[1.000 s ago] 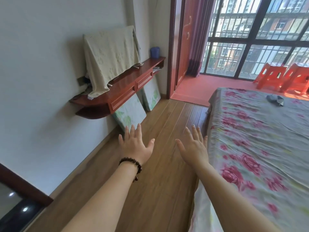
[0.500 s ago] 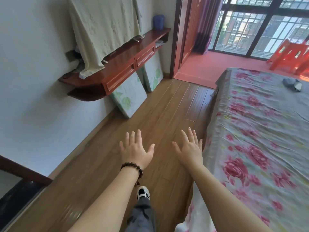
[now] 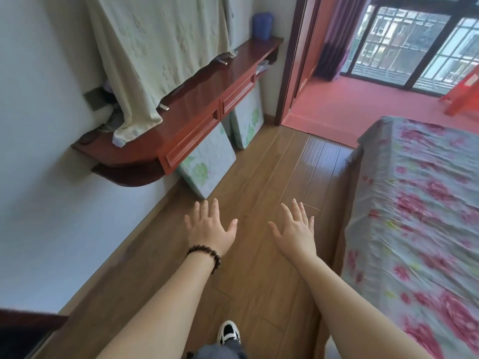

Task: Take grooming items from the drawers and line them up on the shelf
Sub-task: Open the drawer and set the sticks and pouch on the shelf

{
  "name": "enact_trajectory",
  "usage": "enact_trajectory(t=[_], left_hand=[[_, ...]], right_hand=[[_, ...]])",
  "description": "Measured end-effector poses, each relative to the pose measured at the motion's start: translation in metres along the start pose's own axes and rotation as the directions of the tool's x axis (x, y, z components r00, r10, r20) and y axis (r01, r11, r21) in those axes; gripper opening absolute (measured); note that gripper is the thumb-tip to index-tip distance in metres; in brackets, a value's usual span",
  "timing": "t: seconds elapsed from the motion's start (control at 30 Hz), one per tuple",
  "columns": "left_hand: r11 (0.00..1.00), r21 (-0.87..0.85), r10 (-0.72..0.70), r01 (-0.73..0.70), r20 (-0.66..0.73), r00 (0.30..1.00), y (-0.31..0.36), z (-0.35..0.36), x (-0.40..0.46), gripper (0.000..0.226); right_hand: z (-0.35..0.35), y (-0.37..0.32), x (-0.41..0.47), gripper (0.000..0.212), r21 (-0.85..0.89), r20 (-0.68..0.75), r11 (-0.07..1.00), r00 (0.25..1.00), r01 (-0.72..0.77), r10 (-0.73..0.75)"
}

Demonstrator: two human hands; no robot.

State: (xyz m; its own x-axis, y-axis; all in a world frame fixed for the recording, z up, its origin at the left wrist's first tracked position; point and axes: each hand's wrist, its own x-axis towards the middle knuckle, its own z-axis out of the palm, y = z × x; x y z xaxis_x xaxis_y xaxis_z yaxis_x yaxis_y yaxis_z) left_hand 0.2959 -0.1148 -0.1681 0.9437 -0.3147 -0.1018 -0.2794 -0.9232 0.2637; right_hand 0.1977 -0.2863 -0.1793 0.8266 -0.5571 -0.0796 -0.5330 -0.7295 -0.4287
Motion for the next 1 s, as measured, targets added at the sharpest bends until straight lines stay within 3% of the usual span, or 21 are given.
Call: enact_trajectory(t=[0.37,0.6,0.77,1.0], left_hand=[[0.997,-0.009,-0.076,0.076,0.041,0.996,0.019,-0.001,0.148,0.077],[0.966,-0.040,-0.256,0.255,-0.040,0.966,0.055,0.009,0.250,0.075],[0.898,-0.099,-0.436,0.429,-0.058,0.898,0.103,0.013,0.309,0.076],[0.777,-0.139,-0.627,0.614,-0.085,0.774,0.131,0.014,0.357,0.076]], right_hand=[[-0.006,-0.031,0.166,0.062,-0.015,0.056,0.997,0.996,0.071,-0.070],[-0.018,-0.029,0.316,0.059,-0.022,0.143,0.970,0.961,0.241,-0.236],[-0.031,-0.031,0.413,0.059,-0.022,0.263,0.922,0.892,0.387,-0.368],[-0.024,-0.055,0.496,0.062,-0.005,0.438,0.820,0.739,0.572,-0.512]])
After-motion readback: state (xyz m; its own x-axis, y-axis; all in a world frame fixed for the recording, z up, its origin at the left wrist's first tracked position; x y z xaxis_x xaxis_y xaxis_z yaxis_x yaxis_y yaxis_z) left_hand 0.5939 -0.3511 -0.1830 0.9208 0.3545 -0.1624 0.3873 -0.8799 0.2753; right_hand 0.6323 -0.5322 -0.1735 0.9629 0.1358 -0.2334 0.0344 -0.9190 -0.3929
